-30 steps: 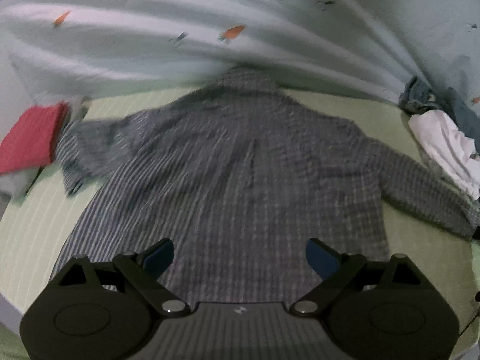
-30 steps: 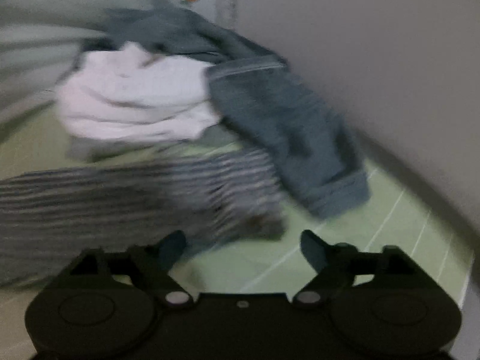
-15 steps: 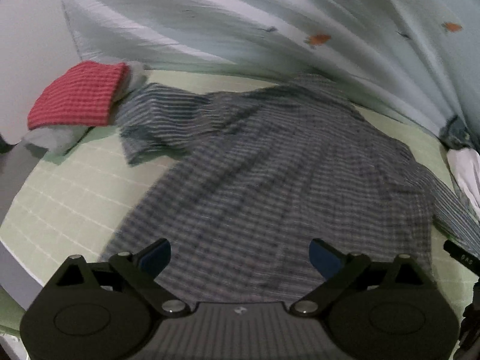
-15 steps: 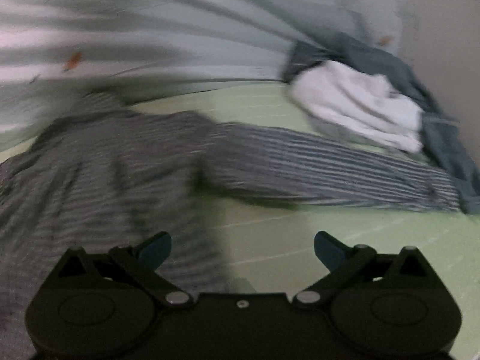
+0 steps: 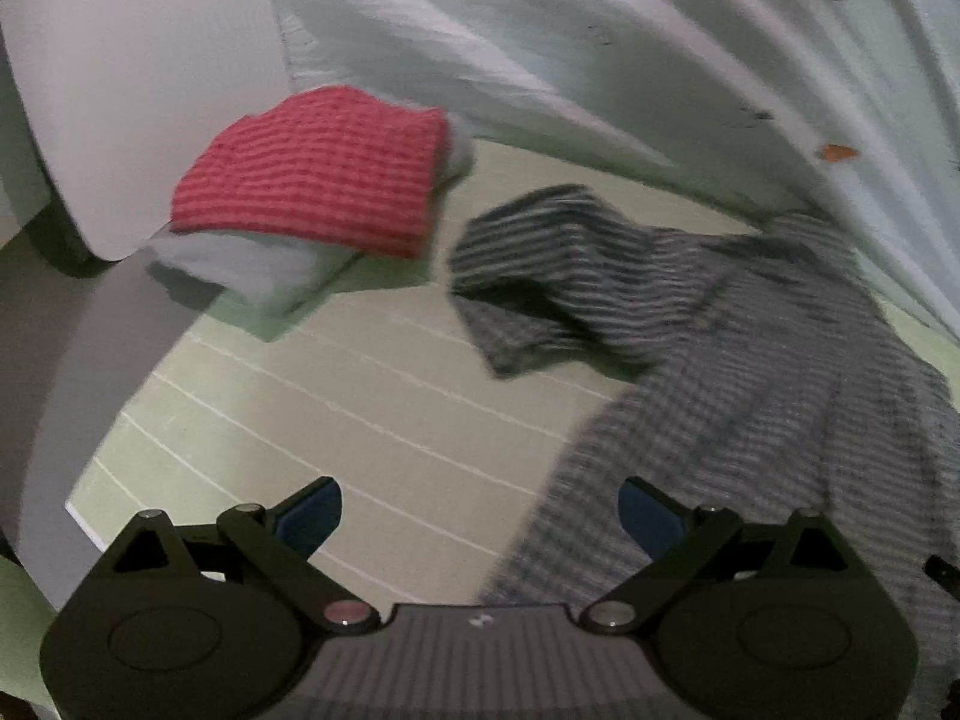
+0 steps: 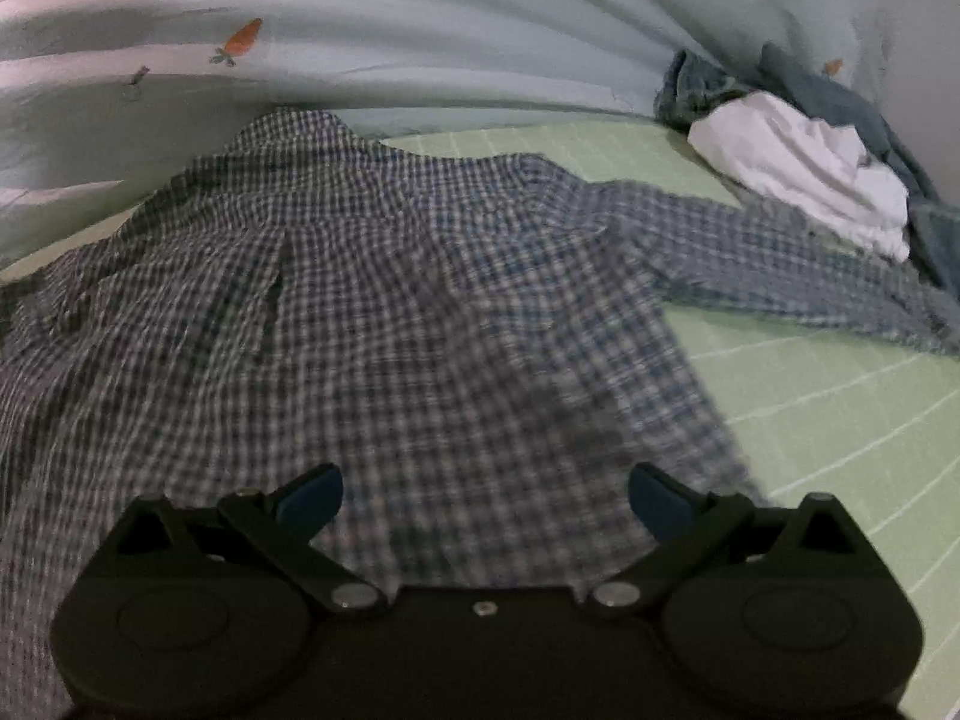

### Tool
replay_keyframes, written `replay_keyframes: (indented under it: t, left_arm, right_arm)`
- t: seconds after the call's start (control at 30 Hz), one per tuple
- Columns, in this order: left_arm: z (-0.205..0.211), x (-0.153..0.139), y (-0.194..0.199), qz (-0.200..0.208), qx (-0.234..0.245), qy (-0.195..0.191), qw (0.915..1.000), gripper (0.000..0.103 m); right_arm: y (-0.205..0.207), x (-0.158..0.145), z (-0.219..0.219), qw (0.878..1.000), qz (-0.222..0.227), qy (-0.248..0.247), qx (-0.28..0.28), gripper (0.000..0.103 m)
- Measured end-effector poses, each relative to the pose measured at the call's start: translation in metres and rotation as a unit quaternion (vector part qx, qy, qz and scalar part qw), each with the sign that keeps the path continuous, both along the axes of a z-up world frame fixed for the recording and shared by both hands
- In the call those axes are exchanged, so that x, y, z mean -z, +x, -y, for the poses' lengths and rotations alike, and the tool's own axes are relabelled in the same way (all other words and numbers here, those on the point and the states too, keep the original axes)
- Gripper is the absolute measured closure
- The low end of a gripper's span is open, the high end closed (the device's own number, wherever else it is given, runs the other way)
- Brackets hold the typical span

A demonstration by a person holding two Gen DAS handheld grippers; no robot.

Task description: Fold clothes

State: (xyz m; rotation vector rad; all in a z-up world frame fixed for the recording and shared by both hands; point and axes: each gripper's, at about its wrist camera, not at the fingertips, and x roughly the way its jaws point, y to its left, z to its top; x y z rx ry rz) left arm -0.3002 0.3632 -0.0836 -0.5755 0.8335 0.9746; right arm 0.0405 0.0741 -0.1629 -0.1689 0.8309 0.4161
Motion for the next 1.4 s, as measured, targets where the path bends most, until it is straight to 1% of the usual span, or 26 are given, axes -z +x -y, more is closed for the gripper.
replay_keyframes:
  t: [0.07,0.23,0.4,0.5,0.57,0.6,0.67,0.7,0.77,0.83,0.9,0.93,0.97,1.0,1.03,1.07,1.1,1.2,1.27,1.3,1.4]
  left_arm:
    - [-0.014,0.006,-0.001,0.0,0.002,-0.004,1.0,0.005]
    - [-0.046,0.024,0.009,-0.003,0.025,-0.008,0.9997,0.005]
    - [-0.074,0.047,0.033,0.0,0.037,-0.035,0.9987,0.005]
    - [-0.084,0.057,0.043,0.003,0.044,-0.041,0.9982,0.005]
    - [-0.093,0.065,0.05,0.006,0.044,-0.051,0.9977,0.008]
    - [-0.098,0.069,0.054,0.012,0.041,-0.058,0.9974,0.01]
    - [-0.109,0.077,0.061,0.024,0.034,-0.071,0.9966,0.021]
    - [-0.114,0.08,0.065,0.027,0.034,-0.074,0.9963,0.022]
    - [-0.122,0.085,0.074,0.031,0.035,-0.077,0.996,0.032]
    - [-0.128,0.089,0.081,0.037,0.031,-0.079,0.9957,0.034]
    - [-0.134,0.094,0.084,0.048,0.013,-0.091,0.9946,0.036]
    - [-0.137,0.096,0.085,0.055,0.006,-0.099,0.9936,0.041]
    - [-0.139,0.098,0.086,0.06,0.003,-0.105,0.9927,0.05]
    - [-0.14,0.099,0.086,0.062,-0.002,-0.107,0.9923,0.054]
    - [-0.141,0.1,0.086,0.063,-0.006,-0.108,0.9922,0.067]
    - [-0.141,0.101,0.086,0.062,-0.009,-0.106,0.9924,0.088]
    - [-0.141,0.101,0.085,0.06,-0.012,-0.105,0.9926,0.096]
    - [-0.142,0.102,0.082,0.057,-0.024,-0.101,0.993,0.1]
    - [-0.142,0.091,0.075,0.059,-0.03,-0.087,0.994,0.101]
    - [-0.141,0.084,0.071,0.059,-0.031,-0.074,0.995,0.101]
    - [-0.134,0.054,0.057,0.053,-0.027,-0.017,0.9981,0.101]
  right_arm:
    - [-0.001,0.005,-0.011,1.0,0.001,0.0,0.012,0.0]
    - [0.001,0.019,-0.028,0.999,0.014,-0.02,0.039,0.0]
    - [0.003,0.032,-0.045,0.997,0.027,-0.038,0.065,0.0]
    - [0.002,0.036,-0.046,0.997,0.039,-0.023,0.063,0.0]
    - [0.0,0.041,-0.044,0.997,0.055,-0.003,0.062,0.0]
    - [-0.001,0.044,-0.043,0.996,0.063,0.007,0.062,0.0]
    - [-0.005,0.048,-0.042,0.995,0.081,0.013,0.062,0.0]
    - [-0.004,0.047,-0.043,0.995,0.081,0.012,0.062,0.0]
    - [-0.003,0.047,-0.044,0.995,0.08,0.014,0.062,0.0]
    - [-0.002,0.047,-0.044,0.995,0.079,0.015,0.061,0.0]
    - [-0.002,0.047,-0.045,0.995,0.079,0.015,0.061,0.0]
    - [-0.002,0.047,-0.045,0.995,0.079,0.015,0.061,0.0]
    - [-0.002,0.047,-0.044,0.995,0.079,0.016,0.061,0.0]
    - [-0.002,0.047,-0.044,0.995,0.079,0.016,0.061,0.0]
    - [-0.002,0.047,-0.044,0.995,0.079,0.016,0.061,0.0]
    - [-0.002,0.047,-0.043,0.995,0.079,0.016,0.061,0.0]
    - [-0.002,0.047,-0.043,0.995,0.079,0.016,0.06,0.0]
    - [-0.002,0.047,-0.043,0.995,0.078,0.017,0.06,0.0]
    - [-0.002,0.047,-0.043,0.995,0.078,0.017,0.059,0.0]
    - [-0.002,0.047,-0.043,0.995,0.078,0.017,0.06,0.0]
    - [-0.002,0.046,-0.043,0.995,0.078,0.018,0.06,0.0]
